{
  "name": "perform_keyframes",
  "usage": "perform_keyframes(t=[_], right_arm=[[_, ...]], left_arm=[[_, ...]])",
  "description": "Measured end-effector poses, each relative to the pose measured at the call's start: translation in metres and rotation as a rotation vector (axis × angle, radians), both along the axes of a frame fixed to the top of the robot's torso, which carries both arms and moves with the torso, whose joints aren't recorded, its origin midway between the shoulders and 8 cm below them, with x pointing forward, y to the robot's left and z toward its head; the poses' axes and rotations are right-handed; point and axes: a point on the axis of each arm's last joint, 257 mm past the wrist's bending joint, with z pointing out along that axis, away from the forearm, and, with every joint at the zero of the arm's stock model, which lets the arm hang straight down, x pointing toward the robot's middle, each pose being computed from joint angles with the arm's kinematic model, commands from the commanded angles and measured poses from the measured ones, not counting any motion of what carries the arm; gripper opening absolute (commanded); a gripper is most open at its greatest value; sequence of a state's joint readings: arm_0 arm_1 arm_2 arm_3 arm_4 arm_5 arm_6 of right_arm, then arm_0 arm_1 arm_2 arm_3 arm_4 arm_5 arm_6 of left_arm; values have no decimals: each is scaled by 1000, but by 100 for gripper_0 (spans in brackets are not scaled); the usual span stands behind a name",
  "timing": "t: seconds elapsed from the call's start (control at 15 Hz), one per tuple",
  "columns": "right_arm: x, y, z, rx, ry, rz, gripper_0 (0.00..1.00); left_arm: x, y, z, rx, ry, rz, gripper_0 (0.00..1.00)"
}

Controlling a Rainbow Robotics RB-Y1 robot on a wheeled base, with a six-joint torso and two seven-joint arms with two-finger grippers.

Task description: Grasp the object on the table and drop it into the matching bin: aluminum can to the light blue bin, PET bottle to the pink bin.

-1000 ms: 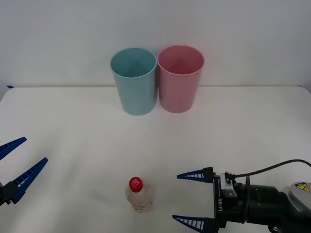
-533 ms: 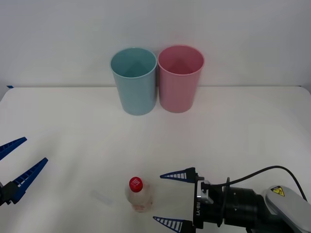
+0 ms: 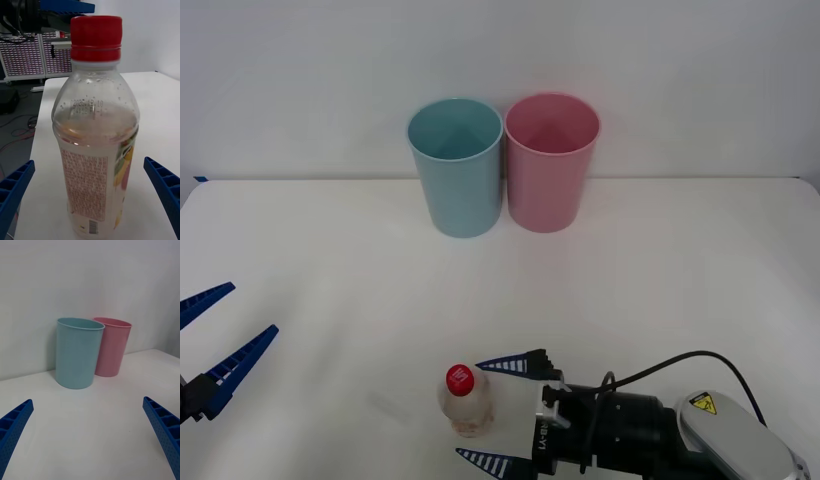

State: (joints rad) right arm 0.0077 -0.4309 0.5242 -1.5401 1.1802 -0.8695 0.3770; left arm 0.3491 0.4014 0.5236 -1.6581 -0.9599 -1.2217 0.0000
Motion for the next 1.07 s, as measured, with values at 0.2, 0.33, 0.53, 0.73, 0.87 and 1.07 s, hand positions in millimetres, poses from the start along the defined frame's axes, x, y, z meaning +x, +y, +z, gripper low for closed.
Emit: perform_keyframes(t=[0.2, 0.33, 0.53, 0.73, 0.87, 1.07], right_arm=[[0, 18, 0, 4, -2, -6, 100], [1, 23, 1, 6, -7, -9, 100], [4, 25, 1, 0, -14, -19, 52], [7, 26, 2, -3, -32, -23, 0], [8, 26, 2, -6, -40, -27, 0], [10, 26, 3, -6, -43, -27, 0]], left_arm=[[0, 0, 0, 0, 0, 0, 100], [0, 0, 0, 0, 0, 0, 100], [0, 0, 0, 0, 0, 0, 100], [0, 0, 0, 0, 0, 0, 100], [0, 0, 0, 0, 0, 0, 100], [0, 0, 0, 0, 0, 0, 100]])
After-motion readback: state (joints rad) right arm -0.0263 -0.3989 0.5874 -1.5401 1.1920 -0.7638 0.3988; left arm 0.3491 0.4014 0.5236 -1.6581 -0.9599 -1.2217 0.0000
